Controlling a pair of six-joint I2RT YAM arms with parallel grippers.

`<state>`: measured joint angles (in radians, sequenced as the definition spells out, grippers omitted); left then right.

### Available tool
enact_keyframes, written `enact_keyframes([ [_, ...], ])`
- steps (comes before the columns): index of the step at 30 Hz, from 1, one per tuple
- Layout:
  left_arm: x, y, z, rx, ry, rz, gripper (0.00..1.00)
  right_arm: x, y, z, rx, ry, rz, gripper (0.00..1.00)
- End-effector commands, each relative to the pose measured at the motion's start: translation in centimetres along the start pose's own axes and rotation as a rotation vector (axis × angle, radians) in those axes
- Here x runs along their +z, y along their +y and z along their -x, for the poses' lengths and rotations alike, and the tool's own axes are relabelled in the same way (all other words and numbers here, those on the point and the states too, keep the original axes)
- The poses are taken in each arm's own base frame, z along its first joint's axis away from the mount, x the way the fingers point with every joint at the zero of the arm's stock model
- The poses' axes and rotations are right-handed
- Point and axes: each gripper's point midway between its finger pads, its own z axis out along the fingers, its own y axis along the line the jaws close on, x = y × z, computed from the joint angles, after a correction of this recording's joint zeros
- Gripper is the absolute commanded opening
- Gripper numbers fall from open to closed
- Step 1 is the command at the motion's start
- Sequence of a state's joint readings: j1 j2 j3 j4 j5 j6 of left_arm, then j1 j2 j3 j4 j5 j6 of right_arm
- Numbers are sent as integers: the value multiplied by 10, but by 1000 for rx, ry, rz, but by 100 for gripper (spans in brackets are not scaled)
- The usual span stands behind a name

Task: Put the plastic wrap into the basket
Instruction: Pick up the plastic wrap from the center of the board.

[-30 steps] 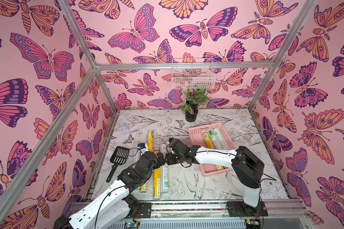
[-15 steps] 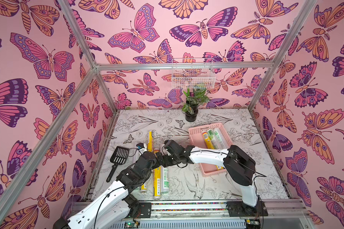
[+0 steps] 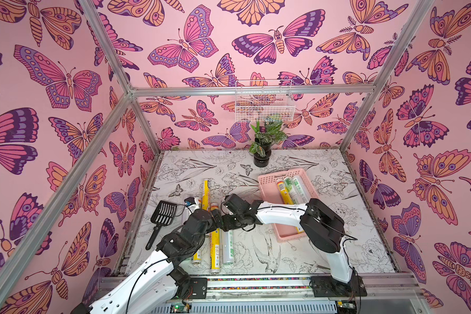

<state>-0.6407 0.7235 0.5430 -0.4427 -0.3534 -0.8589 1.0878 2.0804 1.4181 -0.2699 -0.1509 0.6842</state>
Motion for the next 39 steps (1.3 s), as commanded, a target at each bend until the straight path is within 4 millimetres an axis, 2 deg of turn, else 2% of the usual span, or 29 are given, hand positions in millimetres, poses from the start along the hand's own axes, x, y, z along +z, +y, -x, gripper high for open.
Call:
enact_keyframes([
  [1, 2, 13, -3, -5, -5, 45, 100, -3, -17, -2, -1, -4, -120, 61],
  [4, 2, 13, -4, -9, 1, 46, 100, -12, -37, 0, -14, -34, -233, 58],
  [7, 3, 13, -4, -15, 0, 50, 100, -17, -47, 0, -22, -48, -291, 56],
  [16, 3, 12, -3, -23, 1, 51, 100, -3, -48, -15, -58, 10, -303, 63],
  [19, 3, 12, -4, -23, 1, 50, 100, 5, -51, -20, -57, 29, -302, 62],
  [22, 3, 11, -4, -30, 1, 46, 100, 5, -52, -21, -58, 28, -308, 57],
  [27, 4, 10, -5, -60, 2, 36, 100, -16, -51, -7, -78, -42, -325, 43],
  [34, 6, -9, 0, -73, 5, -33, 100, -61, -39, 13, -121, -174, -292, 27],
  [39, 4, -30, 11, -110, -12, -115, 100, -89, -28, 19, -126, -239, -235, 24],
])
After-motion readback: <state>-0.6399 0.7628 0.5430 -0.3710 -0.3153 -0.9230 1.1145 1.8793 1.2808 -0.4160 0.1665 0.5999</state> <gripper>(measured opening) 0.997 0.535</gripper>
